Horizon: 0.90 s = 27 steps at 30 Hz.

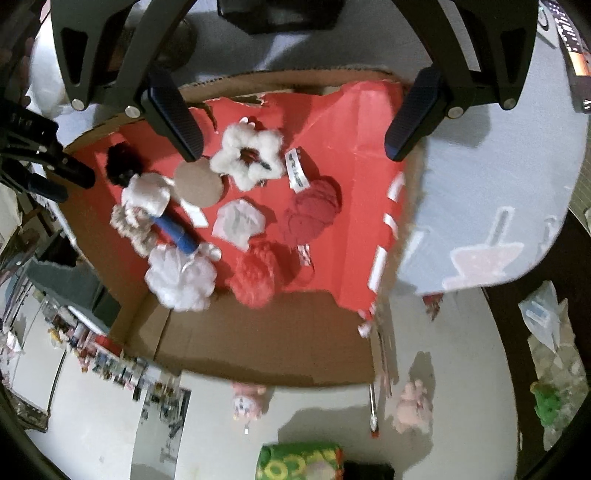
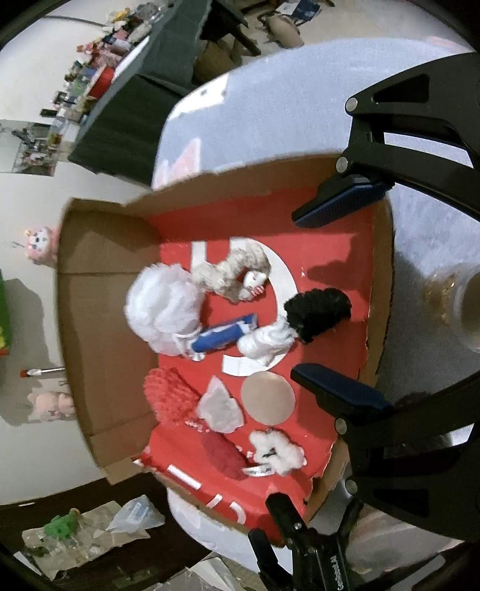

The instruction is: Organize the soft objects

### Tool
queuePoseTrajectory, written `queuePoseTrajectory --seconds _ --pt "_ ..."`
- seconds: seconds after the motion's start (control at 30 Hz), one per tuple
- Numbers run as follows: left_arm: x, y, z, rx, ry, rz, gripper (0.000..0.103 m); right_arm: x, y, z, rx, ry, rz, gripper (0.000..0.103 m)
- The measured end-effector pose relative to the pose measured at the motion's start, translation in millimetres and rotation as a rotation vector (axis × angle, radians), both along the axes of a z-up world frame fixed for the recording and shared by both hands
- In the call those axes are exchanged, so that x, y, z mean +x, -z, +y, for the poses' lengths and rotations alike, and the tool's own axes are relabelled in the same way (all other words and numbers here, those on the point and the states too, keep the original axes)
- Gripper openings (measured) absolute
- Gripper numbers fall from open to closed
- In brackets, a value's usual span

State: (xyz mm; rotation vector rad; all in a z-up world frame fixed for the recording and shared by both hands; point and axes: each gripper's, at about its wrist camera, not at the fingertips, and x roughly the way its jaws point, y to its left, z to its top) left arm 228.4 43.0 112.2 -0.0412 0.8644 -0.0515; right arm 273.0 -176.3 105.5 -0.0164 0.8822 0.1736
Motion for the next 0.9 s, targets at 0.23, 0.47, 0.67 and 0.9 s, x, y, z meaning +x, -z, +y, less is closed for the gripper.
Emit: queuePoseTrajectory --seconds 0.23,0.47,0.67,0.9 --pt "-64 -32 4 -0.002 -0.01 -0.145 0.103 -61 -35 -15 -0.009 0.008 -0.143 0.087" --pt "-133 -23 -6 -0.027 0.001 -0.216 0.103 -136 -28 -10 -0.02 -0.025 -0.245 0.099" --pt "-155 19 -25 -0.01 0.018 -0.172 0.103 -165 22 -1 -0.031 -0.018 -0.202 0.1" --pt "-146 69 -37 0.011 0.003 -0.069 0.103 -156 72 -1 -0.035 0.03 -0.112 0.1"
